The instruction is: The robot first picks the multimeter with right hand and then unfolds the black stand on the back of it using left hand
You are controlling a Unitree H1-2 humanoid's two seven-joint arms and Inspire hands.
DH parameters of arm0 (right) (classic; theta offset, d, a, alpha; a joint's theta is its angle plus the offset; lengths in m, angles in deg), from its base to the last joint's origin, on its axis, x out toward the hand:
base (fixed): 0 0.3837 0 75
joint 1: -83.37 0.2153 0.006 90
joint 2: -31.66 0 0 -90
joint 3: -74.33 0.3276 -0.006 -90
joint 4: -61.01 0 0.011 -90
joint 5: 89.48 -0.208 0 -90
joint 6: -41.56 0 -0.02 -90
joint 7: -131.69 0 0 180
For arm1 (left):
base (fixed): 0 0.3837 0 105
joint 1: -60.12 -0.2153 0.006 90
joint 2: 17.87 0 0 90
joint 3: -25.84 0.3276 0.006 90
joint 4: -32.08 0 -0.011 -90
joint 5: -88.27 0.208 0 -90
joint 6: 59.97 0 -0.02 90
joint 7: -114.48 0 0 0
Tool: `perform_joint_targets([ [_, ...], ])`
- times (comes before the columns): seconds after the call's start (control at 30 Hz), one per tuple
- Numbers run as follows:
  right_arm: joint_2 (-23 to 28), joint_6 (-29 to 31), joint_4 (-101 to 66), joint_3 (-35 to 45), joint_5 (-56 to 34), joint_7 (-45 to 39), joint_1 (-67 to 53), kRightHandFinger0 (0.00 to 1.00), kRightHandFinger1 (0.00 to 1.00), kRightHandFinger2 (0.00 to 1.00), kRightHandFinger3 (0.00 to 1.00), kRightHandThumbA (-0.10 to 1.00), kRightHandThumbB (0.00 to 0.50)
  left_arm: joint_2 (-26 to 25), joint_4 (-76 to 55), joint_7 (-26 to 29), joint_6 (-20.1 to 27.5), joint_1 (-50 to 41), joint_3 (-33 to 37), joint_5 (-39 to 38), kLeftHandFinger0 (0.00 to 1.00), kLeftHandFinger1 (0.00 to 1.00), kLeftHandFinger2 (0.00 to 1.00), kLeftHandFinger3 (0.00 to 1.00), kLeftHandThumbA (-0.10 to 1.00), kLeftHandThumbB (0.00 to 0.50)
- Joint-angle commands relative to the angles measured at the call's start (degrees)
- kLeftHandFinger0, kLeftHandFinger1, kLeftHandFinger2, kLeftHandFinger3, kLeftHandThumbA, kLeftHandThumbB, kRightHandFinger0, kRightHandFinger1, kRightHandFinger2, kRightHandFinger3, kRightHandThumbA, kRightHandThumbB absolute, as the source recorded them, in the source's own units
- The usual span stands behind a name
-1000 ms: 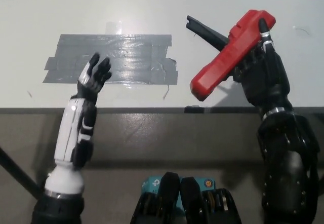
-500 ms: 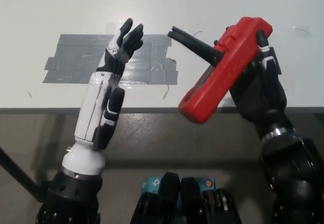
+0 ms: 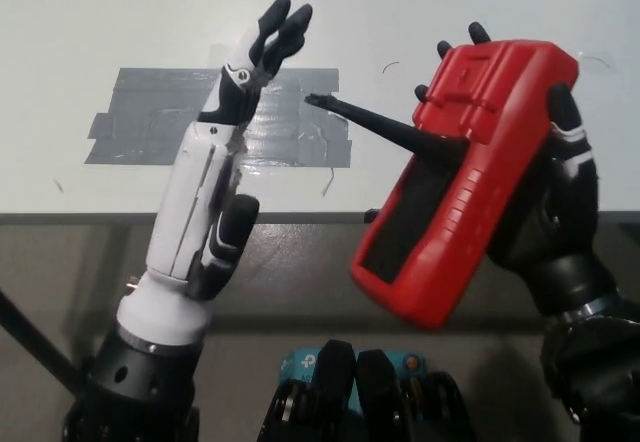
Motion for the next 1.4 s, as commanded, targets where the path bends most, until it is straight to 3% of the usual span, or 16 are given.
perform_joint_targets([
  [0.0,0.1,0.8,-2.9,-0.2,-4.3,-2.2,0.3,0.00,0.09,0.50,0.25,-0.10,0.134,-0.4,-2.6,-0.3,2.4,2.2,-0.4,4.1,1.00,1.00,1.00,1.00,1.00,0.306],
  [0.17,0.4,0.9,-3.1,-0.7,-4.5,-2.6,-0.1,0.00,0.09,0.51,0.22,-0.10,0.128,-0.2,-2.3,0.1,4.3,2.0,-0.1,8.4,1.00,1.00,1.00,1.00,1.00,0.327],
  [0.3,0.4,1.0,-2.8,-0.5,-5.2,-2.6,0.4,0.00,0.12,0.54,0.19,-0.10,0.122,0.0,-2.6,0.1,5.2,2.1,0.3,12.3,1.00,1.00,1.00,1.00,1.00,0.394],
  [0.37,0.3,1.1,-2.9,-0.4,-5.5,-2.3,0.8,0.00,0.12,0.56,0.19,-0.10,0.125,-0.2,-2.4,0.3,7.4,2.0,0.6,12.9,1.00,1.00,1.00,1.00,1.00,0.396],
  [0.57,0.4,1.1,-3.5,-0.7,-4.9,-1.7,1.2,0.00,0.09,0.47,0.17,-0.10,0.150,0.9,-1.7,1.2,11.1,1.3,1.2,14.5,1.00,1.00,0.94,1.00,1.00,0.389],
  [0.7,0.3,1.0,-4.3,-0.9,-5.3,-1.2,1.5,0.00,0.08,0.45,0.17,-0.10,0.158,0.6,-0.4,0.7,11.9,1.1,1.1,14.2,1.00,1.00,0.95,1.00,1.00,0.423],
  [0.73,0.4,1.1,-4.6,-0.9,-5.5,-1.2,1.5,0.00,0.09,0.46,0.21,-0.10,0.159,0.6,-0.2,0.6,12.1,0.9,1.1,14.3,1.00,1.00,0.95,1.00,1.00,0.420],
  [0.83,0.5,1.3,-5.5,-1.2,-5.2,-1.5,1.7,0.00,0.06,0.40,0.16,-0.10,0.152,0.6,0.8,0.7,13.6,0.2,1.4,14.7,1.00,1.00,0.98,1.00,1.00,0.406],
  [0.9,0.7,1.3,-6.0,-1.1,-5.7,-1.2,1.7,0.00,0.05,0.39,0.12,-0.10,0.142,0.7,1.1,0.8,14.3,-0.5,1.7,15.1,1.00,1.00,0.99,1.00,1.00,0.414],
  [1.03,1.0,1.5,-7.0,-0.7,-6.2,0.0,1.8,0.00,0.01,0.35,0.15,-0.10,0.140,1.1,2.3,1.3,16.1,-1.4,2.1,15.5,1.00,1.00,1.00,1.00,1.00,0.433],
  [1.17,1.2,1.7,-8.0,-0.7,-6.4,1.0,2.0,0.00,0.00,0.37,0.23,-0.10,0.128,1.8,3.0,2.5,18.1,-2.3,2.1,17.6,1.00,1.00,0.98,1.00,1.00,0.421],
  [1.37,1.7,2.5,-7.9,0.0,-9.4,1.8,2.5,0.00,0.04,0.43,0.13,-0.10,0.098,3.1,2.0,2.7,19.4,-4.5,2.4,17.4,1.00,1.00,0.92,1.00,1.00,0.388],
])
